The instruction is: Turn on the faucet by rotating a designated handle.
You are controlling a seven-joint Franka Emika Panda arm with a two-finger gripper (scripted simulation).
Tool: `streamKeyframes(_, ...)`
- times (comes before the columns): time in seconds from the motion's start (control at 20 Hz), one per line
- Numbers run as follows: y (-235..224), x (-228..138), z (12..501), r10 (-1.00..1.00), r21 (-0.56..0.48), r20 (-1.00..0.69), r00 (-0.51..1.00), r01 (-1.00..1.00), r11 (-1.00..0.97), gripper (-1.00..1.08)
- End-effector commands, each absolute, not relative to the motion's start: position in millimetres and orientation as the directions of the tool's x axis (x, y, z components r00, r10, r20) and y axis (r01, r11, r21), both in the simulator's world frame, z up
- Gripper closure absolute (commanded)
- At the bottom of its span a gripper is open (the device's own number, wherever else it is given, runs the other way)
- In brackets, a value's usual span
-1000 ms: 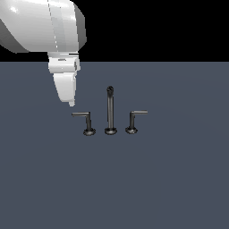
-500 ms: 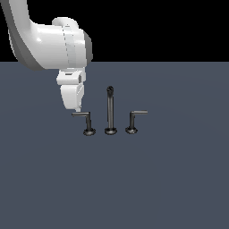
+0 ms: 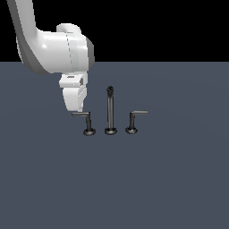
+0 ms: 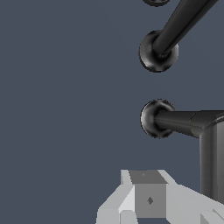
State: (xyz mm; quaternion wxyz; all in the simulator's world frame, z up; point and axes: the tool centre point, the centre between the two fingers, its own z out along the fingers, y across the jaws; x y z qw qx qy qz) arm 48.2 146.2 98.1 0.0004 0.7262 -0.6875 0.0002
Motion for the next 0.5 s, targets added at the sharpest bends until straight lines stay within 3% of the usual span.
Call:
streamKeyframes(0.0, 146.3, 48.5, 98.1, -0.999, 0.000, 0.001, 0.054, -0.999, -0.054, 1.08)
streamKeyframes(0.45, 157.3, 22.1, 98.2, -0.999, 0.000, 0.000, 0.054, -0.999, -0.054, 1.08)
